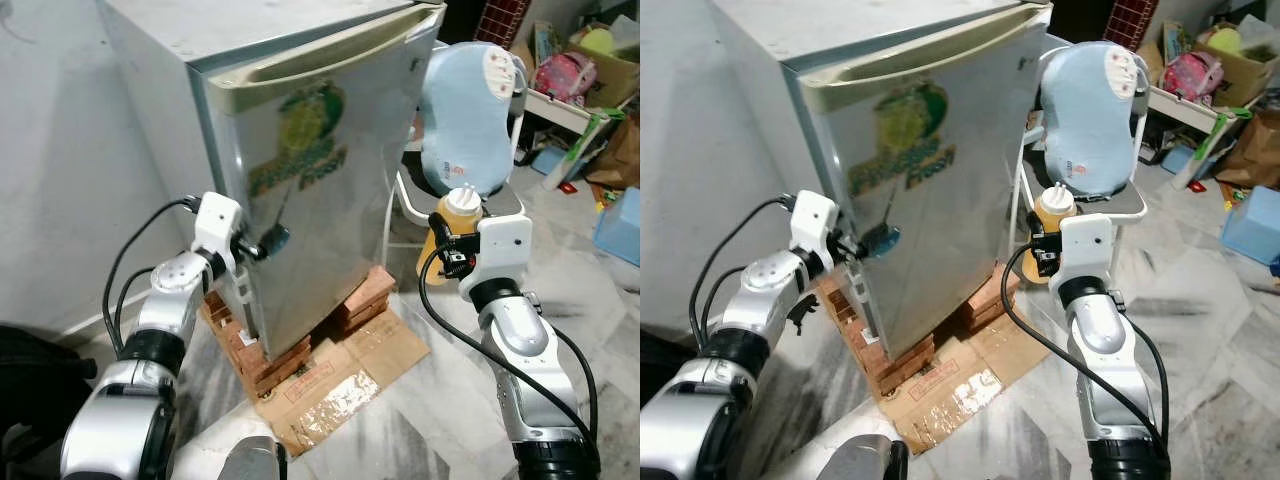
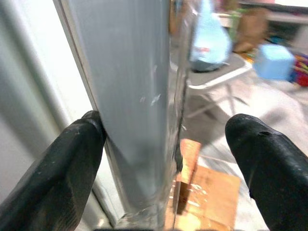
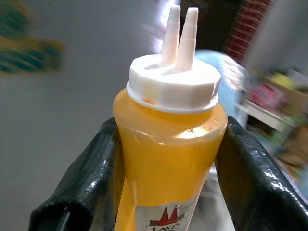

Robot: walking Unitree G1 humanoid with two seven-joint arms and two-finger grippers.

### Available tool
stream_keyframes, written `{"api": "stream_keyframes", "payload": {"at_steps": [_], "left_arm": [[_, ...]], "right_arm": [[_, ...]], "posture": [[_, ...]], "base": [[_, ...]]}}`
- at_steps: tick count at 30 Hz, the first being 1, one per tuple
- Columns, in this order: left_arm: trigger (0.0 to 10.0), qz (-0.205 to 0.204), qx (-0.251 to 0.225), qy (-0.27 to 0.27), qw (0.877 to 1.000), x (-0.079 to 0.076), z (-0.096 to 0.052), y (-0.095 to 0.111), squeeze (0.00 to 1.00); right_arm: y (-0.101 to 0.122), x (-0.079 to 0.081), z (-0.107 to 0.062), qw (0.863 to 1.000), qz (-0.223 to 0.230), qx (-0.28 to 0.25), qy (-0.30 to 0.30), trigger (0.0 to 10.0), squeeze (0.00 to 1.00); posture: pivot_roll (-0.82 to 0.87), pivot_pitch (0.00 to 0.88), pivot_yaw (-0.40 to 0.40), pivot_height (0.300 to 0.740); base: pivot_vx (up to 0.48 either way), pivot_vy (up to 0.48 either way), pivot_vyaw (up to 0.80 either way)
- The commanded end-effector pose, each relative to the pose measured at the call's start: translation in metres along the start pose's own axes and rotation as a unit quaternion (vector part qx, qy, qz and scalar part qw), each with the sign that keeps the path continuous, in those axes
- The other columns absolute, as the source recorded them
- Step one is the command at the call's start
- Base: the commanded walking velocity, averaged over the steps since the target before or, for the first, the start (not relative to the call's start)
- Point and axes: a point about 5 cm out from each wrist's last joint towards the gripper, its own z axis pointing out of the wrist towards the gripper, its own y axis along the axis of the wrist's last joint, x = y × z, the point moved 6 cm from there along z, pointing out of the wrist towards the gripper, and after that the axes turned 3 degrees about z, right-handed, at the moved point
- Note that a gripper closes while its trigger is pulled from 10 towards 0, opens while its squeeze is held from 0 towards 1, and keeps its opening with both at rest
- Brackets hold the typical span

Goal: Restocking fridge

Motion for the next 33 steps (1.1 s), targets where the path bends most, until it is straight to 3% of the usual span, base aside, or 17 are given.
{"api": "stream_keyframes", "payload": {"at_steps": [1, 5, 13, 17, 21, 28, 33], "left_arm": [[10.0, 0.023, -0.024, -0.08, 0.996, -0.039, 0.015, 0.019, 0.0], [10.0, 0.009, -0.044, -0.08, 0.996, -0.04, 0.013, 0.025, 0.0], [10.0, 0.009, -0.048, -0.097, 0.994, -0.048, 0.011, 0.027, 0.0], [10.0, 0.021, -0.06, -0.137, 0.989, -0.07, 0.014, 0.038, 0.0], [10.0, 0.021, -0.065, -0.146, 0.987, -0.076, 0.016, 0.042, 0.0], [10.0, 0.033, -0.077, -0.188, 0.979, -0.104, 0.025, 0.055, 0.0], [10.0, 0.036, -0.081, -0.197, 0.976, -0.11, 0.027, 0.058, 0.0]], "right_arm": [[-0.008, -0.021, 0.0, 0.999, -0.013, 0.02, -0.048, 10.0, 0.0], [-0.023, -0.037, -0.005, 0.995, 0.007, 0.052, -0.089, 10.0, 0.0], [-0.026, -0.034, -0.007, 0.994, 0.013, 0.055, -0.091, 10.0, 0.0], [-0.026, -0.032, -0.008, 0.993, 0.006, 0.056, -0.105, 10.0, 0.0], [-0.029, -0.036, -0.01, 0.991, 0.004, 0.061, -0.116, 10.0, 0.0], [-0.036, -0.045, -0.016, 0.987, 0.013, 0.075, -0.143, 10.0, 0.0], [-0.037, -0.049, -0.018, 0.984, 0.007, 0.078, -0.157, 10.0, 0.0]], "posture": [[0.01, 0.0, -0.027, 0.74], [0.01, 0.0, -0.018, 0.74], [0.02, 0.0, -0.011, 0.74], [0.02, 0.0, -0.006, 0.74], [0.02, 0.0, -0.004, 0.74], [0.0, 0.0, 0.008, 0.74], [0.0, 0.0, 0.009, 0.74]], "base": [[0.0, 0.0, 0.0], [0.0, 0.0, -0.11], [0.0, 0.0, -0.33], [0.0, 0.0, 0.0], [0.0, -0.122, 0.0], [0.0, -0.242, 0.0], [0.0, 0.0, 0.0]]}}
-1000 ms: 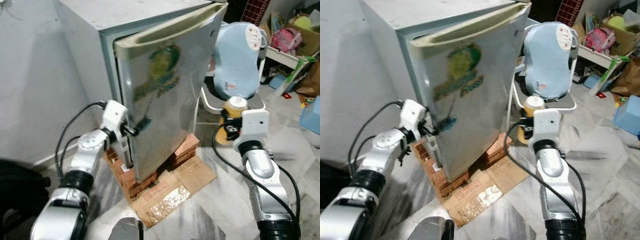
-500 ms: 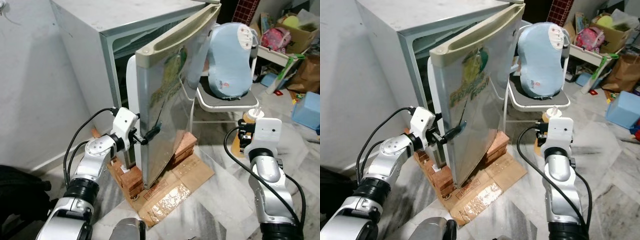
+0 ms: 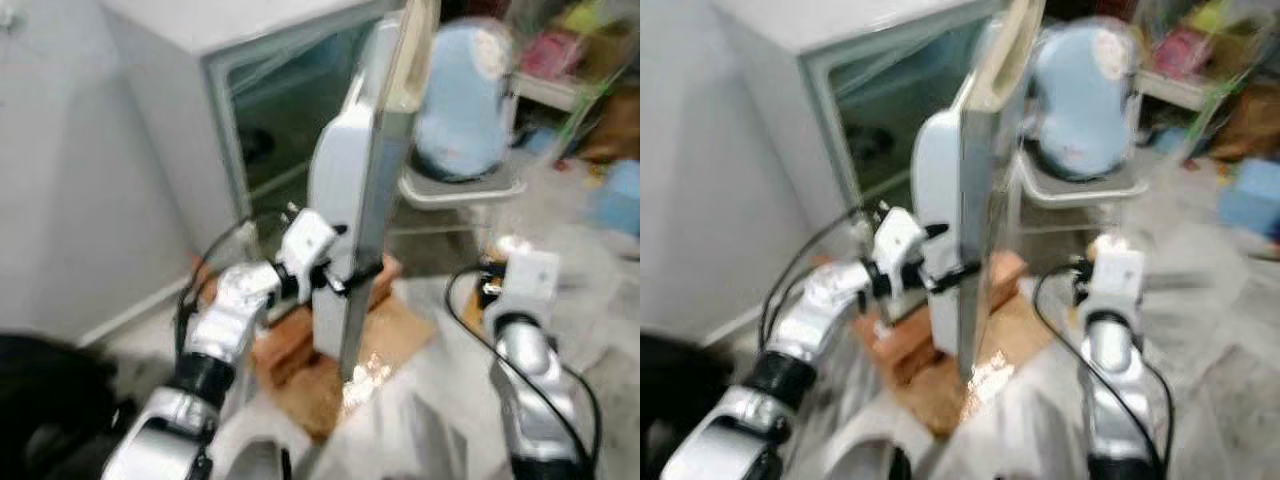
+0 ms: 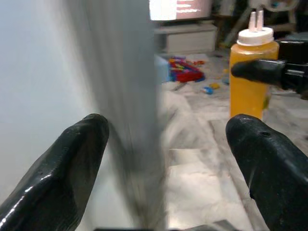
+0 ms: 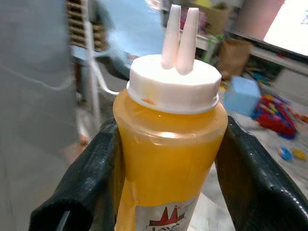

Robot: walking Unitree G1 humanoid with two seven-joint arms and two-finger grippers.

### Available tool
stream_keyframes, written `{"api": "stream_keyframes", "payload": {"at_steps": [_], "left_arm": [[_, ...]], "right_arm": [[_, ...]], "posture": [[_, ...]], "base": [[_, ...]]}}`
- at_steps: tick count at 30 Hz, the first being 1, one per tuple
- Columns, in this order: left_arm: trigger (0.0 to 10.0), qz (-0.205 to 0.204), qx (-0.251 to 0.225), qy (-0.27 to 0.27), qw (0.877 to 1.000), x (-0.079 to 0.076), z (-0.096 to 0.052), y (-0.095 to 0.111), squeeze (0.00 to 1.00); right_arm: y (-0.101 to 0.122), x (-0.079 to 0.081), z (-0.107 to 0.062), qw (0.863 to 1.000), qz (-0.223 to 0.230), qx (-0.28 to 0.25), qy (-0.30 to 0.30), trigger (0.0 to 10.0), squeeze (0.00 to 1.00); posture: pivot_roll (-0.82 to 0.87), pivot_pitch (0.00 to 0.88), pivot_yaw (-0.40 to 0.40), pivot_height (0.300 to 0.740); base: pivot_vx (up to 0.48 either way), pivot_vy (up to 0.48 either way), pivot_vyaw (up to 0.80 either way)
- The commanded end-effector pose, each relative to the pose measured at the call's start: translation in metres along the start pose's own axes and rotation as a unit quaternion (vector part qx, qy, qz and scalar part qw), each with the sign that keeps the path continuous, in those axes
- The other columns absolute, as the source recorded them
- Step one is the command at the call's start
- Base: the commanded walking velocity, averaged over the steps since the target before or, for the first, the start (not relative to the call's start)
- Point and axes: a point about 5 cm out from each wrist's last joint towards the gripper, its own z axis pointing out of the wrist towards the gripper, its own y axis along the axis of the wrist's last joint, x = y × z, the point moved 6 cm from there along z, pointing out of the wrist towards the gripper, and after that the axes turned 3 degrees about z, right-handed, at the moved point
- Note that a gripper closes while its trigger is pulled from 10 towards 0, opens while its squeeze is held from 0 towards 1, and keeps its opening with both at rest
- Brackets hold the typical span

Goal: Restocking fridge

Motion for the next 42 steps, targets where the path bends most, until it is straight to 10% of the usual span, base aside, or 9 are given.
{"api": "stream_keyframes", "payload": {"at_steps": [1, 12, 20, 26, 31, 42], "left_arm": [[10.0, 0.015, -0.006, -0.017, 1.0, -0.007, 0.008, 0.009, 0.0], [10.0, 0.021, -0.005, 0.05, 0.999, 0.011, -0.008, 0.002, 0.0], [10.0, 0.029, -0.008, 0.198, 0.98, 0.058, -0.044, 0.0, 0.0], [10.0, 0.018, 0.027, 0.335, 0.942, 0.095, -0.103, -0.026, 0.0], [10.0, 0.022, 0.047, 0.379, 0.924, 0.104, -0.123, -0.035, 0.0], [10.0, 0.018, 0.014, 0.383, 0.923, 0.103, -0.106, -0.018, 0.0]], "right_arm": [[0.01, -0.014, 0.001, 0.999, -0.008, -0.016, -0.028, 10.0, 0.0], [0.008, -0.016, 0.001, 0.999, -0.008, -0.011, -0.033, 10.0, 0.0], [0.007, -0.019, 0.001, 0.999, -0.014, -0.009, -0.04, 10.0, 0.0], [0.005, -0.022, 0.001, 0.999, -0.019, -0.007, -0.047, 10.0, 0.0], [0.006, -0.019, 0.004, 0.999, -0.02, -0.008, -0.044, 10.0, 0.0], [0.024, 0.01, 0.013, 0.999, 0.024, -0.032, 0.025, 10.0, 0.0]], "posture": [[0.0, 0.0, 0.009, 0.74], [0.01, 0.0, 0.002, 0.74], [0.01, 0.0, 0.001, 0.74], [0.02, 0.0, -0.002, 0.74], [0.04, 0.0, -0.01, 0.74], [0.03, 0.0, -0.009, 0.74]], "base": [[0.0, 0.0, 0.0], [0.0, 0.0, 0.0], [0.0, 0.0, 0.0], [0.0, 0.0, 0.0], [0.0, 0.0, 0.0], [0.0, -0.358, 0.0]]}}
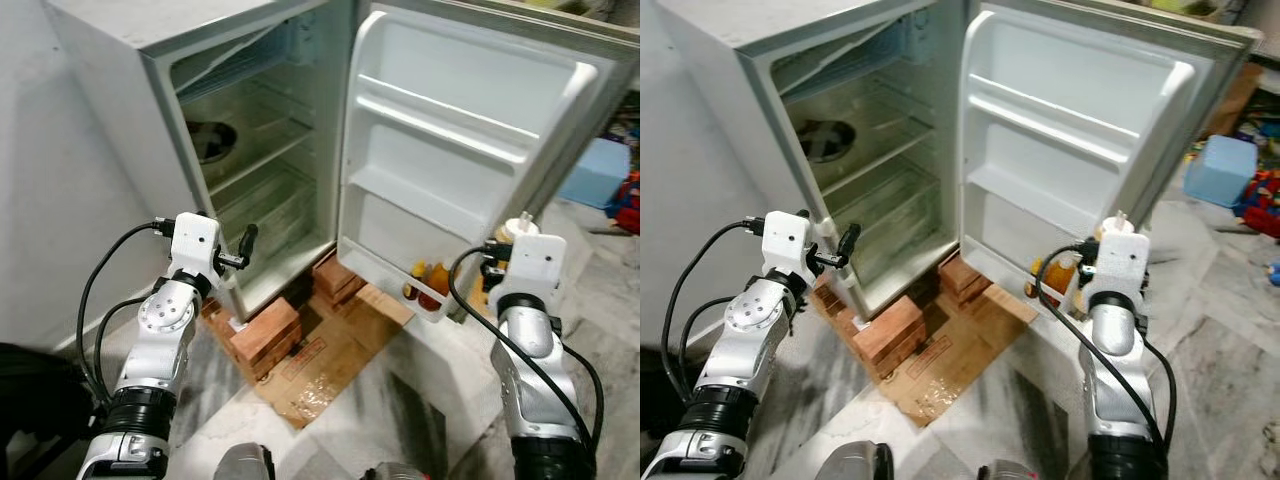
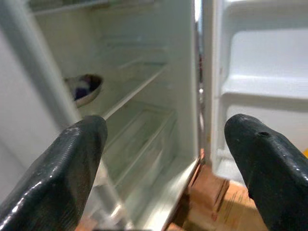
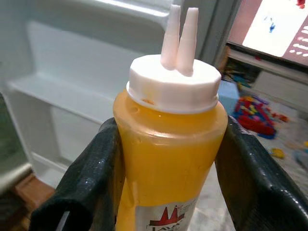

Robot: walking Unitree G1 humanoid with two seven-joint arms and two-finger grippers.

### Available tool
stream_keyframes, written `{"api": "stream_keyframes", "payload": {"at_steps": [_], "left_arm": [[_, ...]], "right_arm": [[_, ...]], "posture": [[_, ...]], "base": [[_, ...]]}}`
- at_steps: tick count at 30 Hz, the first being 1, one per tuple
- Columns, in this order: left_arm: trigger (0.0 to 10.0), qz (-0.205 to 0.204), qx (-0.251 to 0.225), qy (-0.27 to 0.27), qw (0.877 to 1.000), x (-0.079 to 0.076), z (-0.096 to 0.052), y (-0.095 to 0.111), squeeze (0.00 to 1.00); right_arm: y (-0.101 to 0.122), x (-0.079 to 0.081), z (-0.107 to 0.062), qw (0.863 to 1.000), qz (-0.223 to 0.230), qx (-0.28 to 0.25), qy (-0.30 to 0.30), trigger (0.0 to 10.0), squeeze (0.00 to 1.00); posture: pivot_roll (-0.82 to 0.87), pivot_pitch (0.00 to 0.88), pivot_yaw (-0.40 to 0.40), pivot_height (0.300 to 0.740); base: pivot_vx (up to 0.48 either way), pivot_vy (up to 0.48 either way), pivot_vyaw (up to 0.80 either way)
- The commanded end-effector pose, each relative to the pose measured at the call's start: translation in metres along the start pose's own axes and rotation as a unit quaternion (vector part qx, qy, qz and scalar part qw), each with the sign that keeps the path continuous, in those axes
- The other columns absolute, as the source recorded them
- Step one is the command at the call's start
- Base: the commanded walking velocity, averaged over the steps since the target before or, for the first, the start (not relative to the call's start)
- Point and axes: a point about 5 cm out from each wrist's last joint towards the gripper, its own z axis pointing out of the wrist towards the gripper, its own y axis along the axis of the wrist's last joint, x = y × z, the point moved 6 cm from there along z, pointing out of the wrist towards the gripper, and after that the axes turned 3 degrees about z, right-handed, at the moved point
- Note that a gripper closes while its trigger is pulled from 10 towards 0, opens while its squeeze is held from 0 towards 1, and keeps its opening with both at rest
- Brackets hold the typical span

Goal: Restocking fridge

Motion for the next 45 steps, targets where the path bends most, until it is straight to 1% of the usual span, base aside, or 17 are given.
{"api": "stream_keyframes", "payload": {"at_steps": [1, 4, 11, 16, 19, 20, 21, 22, 23, 26, 31, 35, 37, 40, 41, 43, 45], "left_arm": [[10.0, 0.004, -0.024, -0.006, 1.0, -0.005, 0.006, 0.017, 0.0], [10.0, 0.003, -0.023, -0.009, 1.0, -0.007, 0.007, 0.016, 0.0], [10.0, 0.005, -0.02, -0.006, 1.0, -0.005, 0.007, 0.014, 0.0], [10.0, 0.006, -0.018, -0.006, 1.0, -0.006, 0.007, 0.013, 0.0], [10.0, 0.008, -0.017, -0.005, 1.0, -0.006, 0.007, 0.012, 0.0], [10.0, 0.011, -0.014, -0.003, 1.0, -0.006, 0.007, 0.011, 0.0], [10.0, 0.014, -0.012, -0.001, 1.0, -0.005, 0.006, 0.01, 0.0], [10.0, 0.022, -0.005, 0.011, 1.0, -0.001, 0.006, 0.007, 0.0], [10.0, 0.025, -0.003, 0.016, 1.0, 0.001, 0.006, 0.006, 0.0], [10.0, 0.036, 0.008, 0.022, 0.999, 0.003, 0.006, 0.002, 0.0], [10.0, 0.035, 0.015, 0.031, 0.999, 0.006, 0.005, -0.001, 0.0], [10.0, 0.037, 0.019, 0.037, 0.998, 0.008, 0.005, -0.003, 0.0], [10.0, 0.04, 0.021, 0.048, 0.998, 0.011, 0.004, -0.005, 0.0], [10.0, 0.044, 0.025, 0.071, 0.996, 0.018, 0.003, -0.006, 0.0], [10.0, 0.038, 0.036, 0.089, 0.995, 0.025, 0.003, -0.01, 0.0], [10.0, 0.029, 0.04, 0.101, 0.994, 0.03, 0.002, -0.012, 0.0], [10.0, 0.03, 0.043, 0.109, 0.993, 0.033, 0.001, -0.014, 0.0]], "right_arm": [[0.002, 0.003, 0.001, 1.0, 0.009, -0.004, 0.013, 10.0, 0.0], [0.001, 0.006, 0.0, 1.0, 0.013, -0.004, 0.023, 10.0, 0.0], [-0.001, 0.008, 0.001, 0.999, 0.022, -0.001, 0.033, 10.0, 0.0], [0.003, 0.011, 0.003, 0.999, 0.024, -0.009, 0.044, 10.0, 0.0], [0.008, 0.012, 0.004, 0.998, 0.024, -0.019, 0.047, 10.0, 0.0], [0.017, 0.016, 0.004, 0.997, 0.02, -0.037, 0.058, 10.0, 0.0], [0.022, 0.018, 0.003, 0.997, 0.019, -0.046, 0.064, 10.0, 0.0], [0.028, 0.024, 0.002, 0.995, 0.02, -0.06, 0.078, 10.0, 0.0], [0.03, 0.026, 0.002, 0.994, 0.021, -0.063, 0.083, 10.0, 0.0], [0.03, 0.031, 0.001, 0.994, 0.02, -0.064, 0.092, 10.0, 0.0], [0.031, 0.037, 0.0, 0.992, 0.027, -0.066, 0.102, 10.0, 0.0], [0.031, 0.038, -0.001, 0.991, 0.028, -0.068, 0.108, 10.0, 0.0], [0.031, 0.038, -0.001, 0.991, 0.029, -0.068, 0.109, 10.0, 0.0], [0.03, 0.038, -0.001, 0.991, 0.032, -0.068, 0.111, 10.0, 0.0], [0.032, 0.039, -0.002, 0.99, 0.029, -0.074, 0.115, 10.0, 0.0], [0.035, 0.041, -0.003, 0.989, 0.026, -0.08, 0.121, 10.0, 0.0], [0.036, 0.043, -0.003, 0.988, 0.025, -0.083, 0.124, 10.0, 0.0]], "posture": [[0.03, 0.0, -0.009, 0.74], [0.02, 0.0, -0.008, 0.74], [0.02, 0.0, -0.01, 0.74], [0.03, 0.0, -0.013, 0.74], [0.03, 0.0, -0.013, 0.74], [0.03, 0.0, -0.012, 0.74], [0.03, 0.0, -0.012, 0.74], [0.03, 0.0, -0.011, 0.74], [0.03, 0.0, -0.011, 0.74], [0.03, 0.0, -0.011, 0.74], [0.03, 0.0, -0.014, 0.74], [0.03, 0.0, -0.014, 0.74], [0.03, 0.0, -0.014, 0.74], [0.03, 0.0, -0.014, 0.74], [0.03, 0.0, -0.013, 0.74], [0.02, 0.0, -0.012, 0.74], [0.02, 0.0, -0.014, 0.74]], "base": [[0.0, -0.424, 0.0], [0.0, -0.429, 0.0], [0.0, -0.429, 0.0], [0.0, -0.43, 0.0], [0.0, -0.43, 0.0], [0.0, -0.428, 0.0], [0.0, -0.428, 0.0], [0.0, -0.424, 0.0], [0.0, -0.424, 0.0], [0.0, -0.384, 0.0], [0.0, -0.362, 0.0], [0.0, -0.363, 0.0], [0.0, 0.0, 0.0], [0.0, 0.0, 0.0], [0.0, 0.0, 0.0], [0.0, 0.0, 0.28], [0.0, 0.0, 0.74]]}}
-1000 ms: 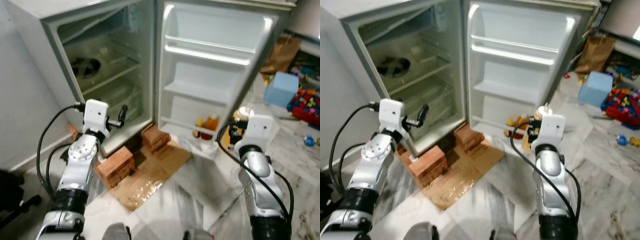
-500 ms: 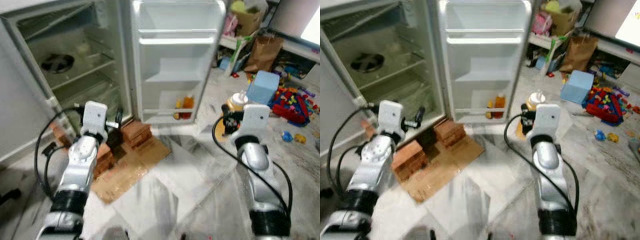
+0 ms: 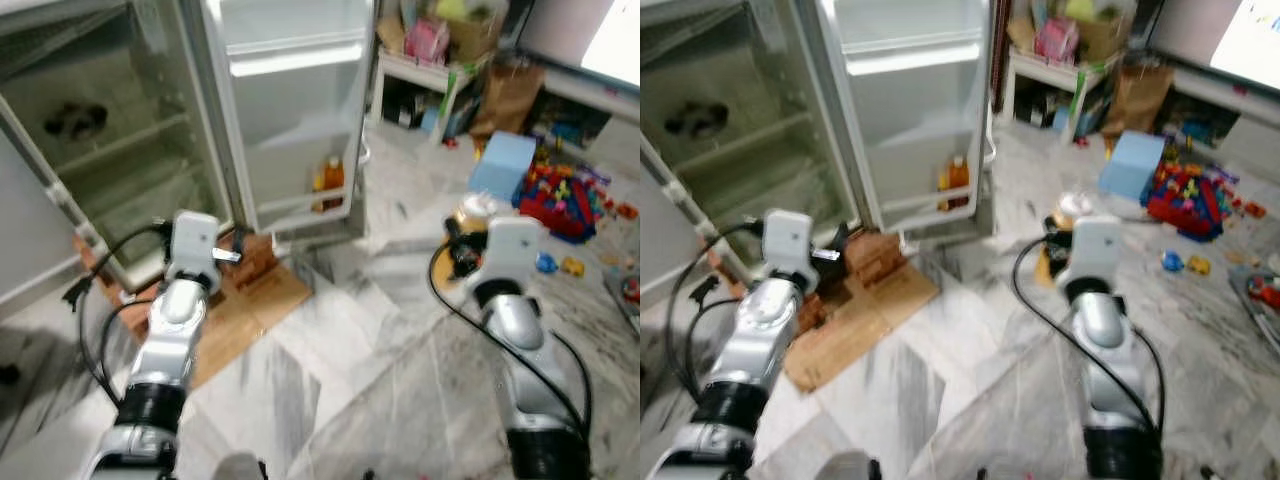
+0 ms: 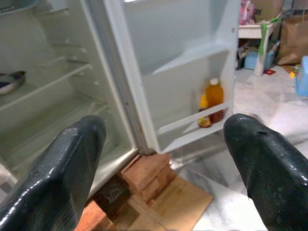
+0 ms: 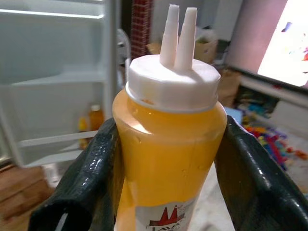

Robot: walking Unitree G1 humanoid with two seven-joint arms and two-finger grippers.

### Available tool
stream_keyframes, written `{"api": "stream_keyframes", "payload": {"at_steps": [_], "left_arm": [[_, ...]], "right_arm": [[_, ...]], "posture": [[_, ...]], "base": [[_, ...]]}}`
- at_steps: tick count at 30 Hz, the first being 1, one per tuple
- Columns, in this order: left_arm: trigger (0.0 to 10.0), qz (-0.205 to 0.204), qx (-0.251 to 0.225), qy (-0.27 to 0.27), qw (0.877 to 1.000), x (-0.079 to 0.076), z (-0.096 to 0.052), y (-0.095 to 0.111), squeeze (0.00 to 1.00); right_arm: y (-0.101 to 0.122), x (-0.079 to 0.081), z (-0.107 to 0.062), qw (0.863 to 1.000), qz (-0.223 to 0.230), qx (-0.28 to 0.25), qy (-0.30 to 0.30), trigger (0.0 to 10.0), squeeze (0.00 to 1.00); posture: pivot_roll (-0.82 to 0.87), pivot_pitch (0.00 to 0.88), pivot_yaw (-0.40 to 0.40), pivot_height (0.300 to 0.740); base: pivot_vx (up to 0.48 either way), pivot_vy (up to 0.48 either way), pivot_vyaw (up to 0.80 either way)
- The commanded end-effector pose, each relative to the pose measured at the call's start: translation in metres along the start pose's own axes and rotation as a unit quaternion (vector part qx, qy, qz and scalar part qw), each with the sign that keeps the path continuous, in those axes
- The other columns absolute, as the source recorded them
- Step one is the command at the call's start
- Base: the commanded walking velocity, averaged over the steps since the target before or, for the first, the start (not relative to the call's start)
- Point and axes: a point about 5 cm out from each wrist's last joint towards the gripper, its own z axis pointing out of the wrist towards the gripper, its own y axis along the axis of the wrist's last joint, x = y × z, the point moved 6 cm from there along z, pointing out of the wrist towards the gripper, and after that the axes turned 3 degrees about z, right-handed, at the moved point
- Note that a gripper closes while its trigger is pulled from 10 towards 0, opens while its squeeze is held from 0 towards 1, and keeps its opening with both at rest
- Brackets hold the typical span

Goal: Restocking fridge

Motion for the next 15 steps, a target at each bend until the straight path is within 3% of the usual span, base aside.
{"api": "stream_keyframes", "payload": {"at_steps": [1, 5, 15], "left_arm": [[10.0, 0.006, 0.006, 0.034, 0.999, 0.021, 0.0, -0.001, 0.0], [10.0, 0.004, 0.004, 0.041, 0.999, 0.024, 0.0, -0.001, 0.0], [10.0, 0.007, 0.024, 0.065, 0.998, 0.032, 0.0, -0.01, 0.0]], "right_arm": [[0.017, 0.014, 0.003, 0.999, 0.007, -0.032, 0.022, 10.0, 0.0], [0.016, 0.014, 0.003, 0.999, 0.01, -0.03, 0.022, 10.0, 0.0], [0.016, 0.024, 0.003, 0.998, 0.023, -0.03, 0.045, 10.0, 0.0]], "posture": [[0.02, 0.0, -0.014, 0.74], [0.03, 0.0, -0.016, 0.74], [0.03, 0.0, -0.016, 0.74]], "base": [[0.0, 0.0, 0.76], [0.0, 0.0, 0.75], [0.449, 0.0, 0.0]]}}
